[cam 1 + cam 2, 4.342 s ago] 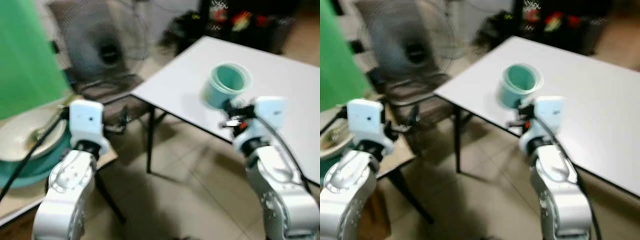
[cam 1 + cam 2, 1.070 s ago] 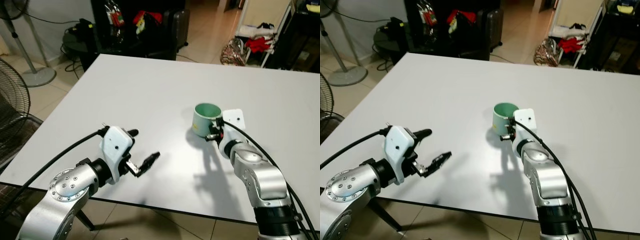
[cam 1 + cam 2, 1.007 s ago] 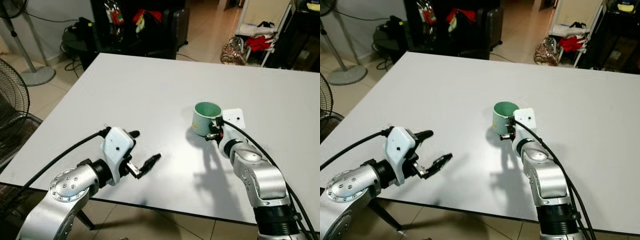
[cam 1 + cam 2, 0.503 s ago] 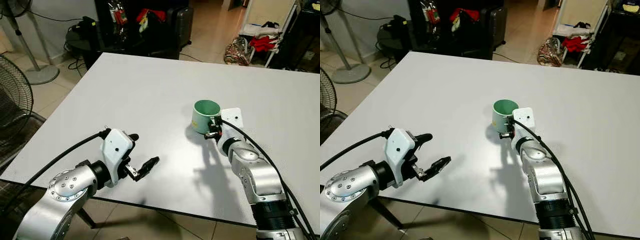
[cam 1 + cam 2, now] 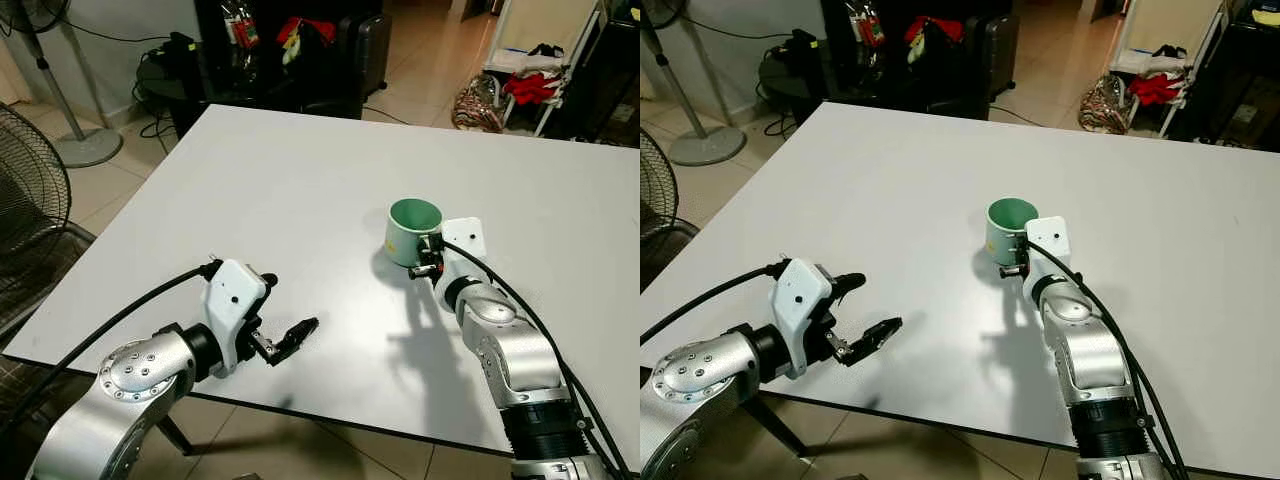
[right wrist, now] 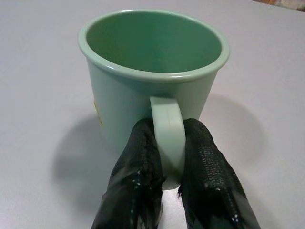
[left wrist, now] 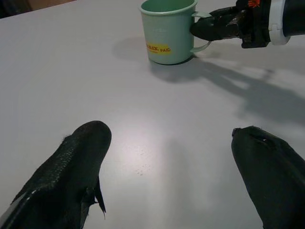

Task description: Setting the table

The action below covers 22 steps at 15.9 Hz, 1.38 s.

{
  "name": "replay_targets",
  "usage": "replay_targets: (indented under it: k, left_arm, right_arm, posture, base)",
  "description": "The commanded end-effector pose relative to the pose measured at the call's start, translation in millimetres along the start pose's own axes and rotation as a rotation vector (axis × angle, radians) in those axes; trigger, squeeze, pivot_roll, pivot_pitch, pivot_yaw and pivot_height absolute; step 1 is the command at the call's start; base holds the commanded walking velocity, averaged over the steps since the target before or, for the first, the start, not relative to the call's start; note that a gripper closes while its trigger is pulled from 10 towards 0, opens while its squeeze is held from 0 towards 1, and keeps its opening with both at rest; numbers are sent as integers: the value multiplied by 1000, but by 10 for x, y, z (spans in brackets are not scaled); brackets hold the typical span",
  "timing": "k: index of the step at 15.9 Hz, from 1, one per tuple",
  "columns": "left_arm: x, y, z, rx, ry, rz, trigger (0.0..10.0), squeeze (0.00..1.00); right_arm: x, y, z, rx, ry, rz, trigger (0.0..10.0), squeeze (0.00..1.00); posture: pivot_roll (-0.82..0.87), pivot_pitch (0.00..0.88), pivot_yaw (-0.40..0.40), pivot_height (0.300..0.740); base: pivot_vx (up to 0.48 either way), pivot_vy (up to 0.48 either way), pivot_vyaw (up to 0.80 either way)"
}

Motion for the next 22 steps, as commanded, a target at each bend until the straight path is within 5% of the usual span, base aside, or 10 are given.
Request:
replay_targets:
  k: [1, 4, 9, 17, 19, 22]
  left_arm:
    - [6, -47, 6, 15, -4, -6, 10000, 0]
    - [5, -58, 11, 17, -11, -5, 10000, 0]
    - [28, -94, -7, 20, -8, 8, 10000, 0]
    - [94, -208, -95, 98, 32, -40, 10000, 0]
    - [207, -272, -119, 218, 95, -74, 10000, 0]
    - [350, -390, -154, 406, 183, -118, 10000, 0]
  right_arm:
    - [-37, 19, 11, -12, -16, -15, 10000, 35]
    - [-38, 21, 17, -11, -16, -9, 10000, 1000]
    - [49, 62, -95, -13, 19, 22, 10000, 1000]
    - [295, 76, -809, 22, 115, 13, 10000, 1000]
    - [511, -123, -988, 120, 208, -39, 10000, 1000]
    - [754, -389, -1064, 214, 298, 12, 10000, 1000]
  posture:
    - [-96, 22, 18, 740]
    - [-93, 21, 17, 740]
    - [-86, 13, 22, 740]
    - [-112, 3, 25, 740]
    - [-131, 6, 17, 740]
    - [-125, 4, 26, 740]
  base:
    - [0, 0, 0]
    - [0, 0, 0]
    - [0, 0, 0]
    - [0, 0, 0]
    - [0, 0, 0]
    - [0, 0, 492]
Point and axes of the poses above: a point about 5 cm out from each wrist's last joint towards the gripper, its own z axis pointing out of the wrist towards the gripper, its own x axis along the axis of the wrist's last joint, y = z × x, the point moved 6 cm from there along z, pointing out of the wrist towards the gripper, and after that the axes turned 4 degrees about z, right-handed, at the moved point
